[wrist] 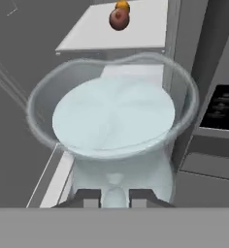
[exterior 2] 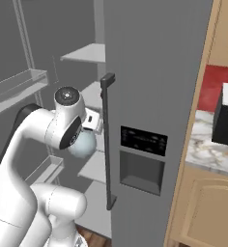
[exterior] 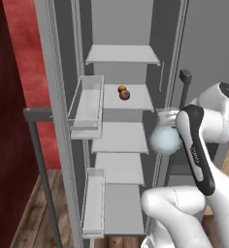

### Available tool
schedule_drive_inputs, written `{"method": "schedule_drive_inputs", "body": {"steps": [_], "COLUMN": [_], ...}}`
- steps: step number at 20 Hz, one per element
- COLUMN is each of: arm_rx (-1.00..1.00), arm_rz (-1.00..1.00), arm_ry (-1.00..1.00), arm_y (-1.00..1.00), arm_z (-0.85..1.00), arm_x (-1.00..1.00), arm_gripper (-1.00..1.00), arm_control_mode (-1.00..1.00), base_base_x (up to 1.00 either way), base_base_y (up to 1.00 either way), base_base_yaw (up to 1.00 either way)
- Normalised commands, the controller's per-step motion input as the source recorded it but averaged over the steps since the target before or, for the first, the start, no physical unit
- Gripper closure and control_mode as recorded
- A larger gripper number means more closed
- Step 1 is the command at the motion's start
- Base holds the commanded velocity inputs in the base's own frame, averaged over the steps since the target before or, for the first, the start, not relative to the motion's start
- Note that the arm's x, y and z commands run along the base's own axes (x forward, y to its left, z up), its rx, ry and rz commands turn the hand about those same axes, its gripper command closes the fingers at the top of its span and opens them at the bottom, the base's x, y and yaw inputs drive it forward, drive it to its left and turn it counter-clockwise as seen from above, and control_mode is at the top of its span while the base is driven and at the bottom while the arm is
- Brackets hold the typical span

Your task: Move the mango and onion from the top shelf to the second highest shelf to make space. Then, place the pitcher from the counter on the cleared top shelf.

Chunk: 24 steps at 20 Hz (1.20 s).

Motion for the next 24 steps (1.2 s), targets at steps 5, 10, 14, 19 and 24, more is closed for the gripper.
{"method": "schedule_drive_inputs", "body": {"steps": [5, 10, 14, 19, 24], "arm_rx": [0.0, 0.0, 0.0, 0.0, 0.0], "arm_rz": [0.0, 0.0, 0.0, 0.0, 0.0], "arm_ry": [0.0, 0.0, 0.0, 0.0, 0.0], "arm_y": [0.0, 0.0, 0.0, 0.0, 0.0], "arm_z": [0.0, 0.0, 0.0, 0.0, 0.0], "arm_x": [0.0, 0.0, 0.0, 0.0, 0.0], "arm_gripper": [1.0, 1.0, 1.0, 1.0, 1.0], "arm_control_mode": [1.0, 1.0, 1.0, 1.0, 1.0], "base_base_x": [-0.19, -0.07, 0.0, 0.06, 0.26], "base_base_y": [0.43, 0.3, 0.39, 0.66, 0.43], "base_base_yaw": [-0.08, -0.1, -0.12, -0.11, -0.08]}}
